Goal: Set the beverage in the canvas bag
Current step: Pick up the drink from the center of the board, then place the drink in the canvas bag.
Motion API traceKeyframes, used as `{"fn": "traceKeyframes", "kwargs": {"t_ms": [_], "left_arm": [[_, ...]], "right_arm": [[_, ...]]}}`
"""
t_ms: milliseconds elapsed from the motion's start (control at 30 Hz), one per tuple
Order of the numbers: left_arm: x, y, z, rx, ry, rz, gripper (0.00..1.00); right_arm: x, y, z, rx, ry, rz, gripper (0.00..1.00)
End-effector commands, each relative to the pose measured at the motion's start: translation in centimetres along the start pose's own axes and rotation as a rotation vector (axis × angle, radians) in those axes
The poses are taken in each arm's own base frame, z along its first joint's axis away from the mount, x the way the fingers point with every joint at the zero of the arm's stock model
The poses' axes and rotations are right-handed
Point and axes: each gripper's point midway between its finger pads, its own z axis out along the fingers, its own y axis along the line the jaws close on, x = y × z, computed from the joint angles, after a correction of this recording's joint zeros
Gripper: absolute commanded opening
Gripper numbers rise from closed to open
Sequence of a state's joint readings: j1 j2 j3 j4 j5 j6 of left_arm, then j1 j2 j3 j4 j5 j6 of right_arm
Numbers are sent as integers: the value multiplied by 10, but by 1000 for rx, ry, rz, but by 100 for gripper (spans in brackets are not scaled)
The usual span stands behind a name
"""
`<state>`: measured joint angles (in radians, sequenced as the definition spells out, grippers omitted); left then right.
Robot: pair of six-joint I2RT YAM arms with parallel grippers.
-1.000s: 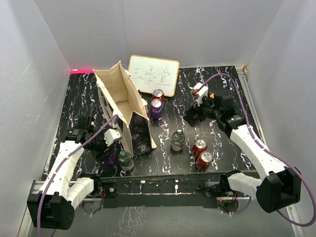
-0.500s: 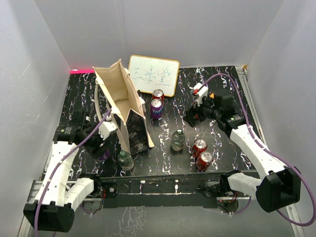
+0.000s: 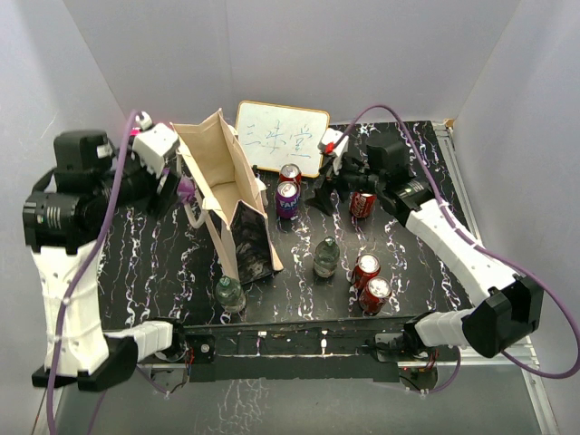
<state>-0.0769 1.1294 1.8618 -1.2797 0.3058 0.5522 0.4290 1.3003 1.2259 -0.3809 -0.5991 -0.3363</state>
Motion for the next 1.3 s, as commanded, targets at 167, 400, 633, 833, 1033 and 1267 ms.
{"fn": "traceKeyframes", "kwargs": {"t_ms": [167,400,633,833,1033,1267], "left_arm": [[-118,45,23,-6,-292,-152,0],[-116,56,83,59,-229,-190,0],[-101,41,128,121,-117,-182,0],[-81,34,148,125,-64,-174,0],[-71,39,157,106,-29,-141,0],[-56,39,181,115,13,-137,0]], "right_arm": [[-25,20,16,-84,-42,-24,98],[-26,23,14,-95,-43,-24,98],[-52,15,21,-85,-78,18,96],[-101,15,47,-82,-144,105,92],[-128,23,91,-112,-145,176,87],[-100,4,153,24,-1,297,75]]}}
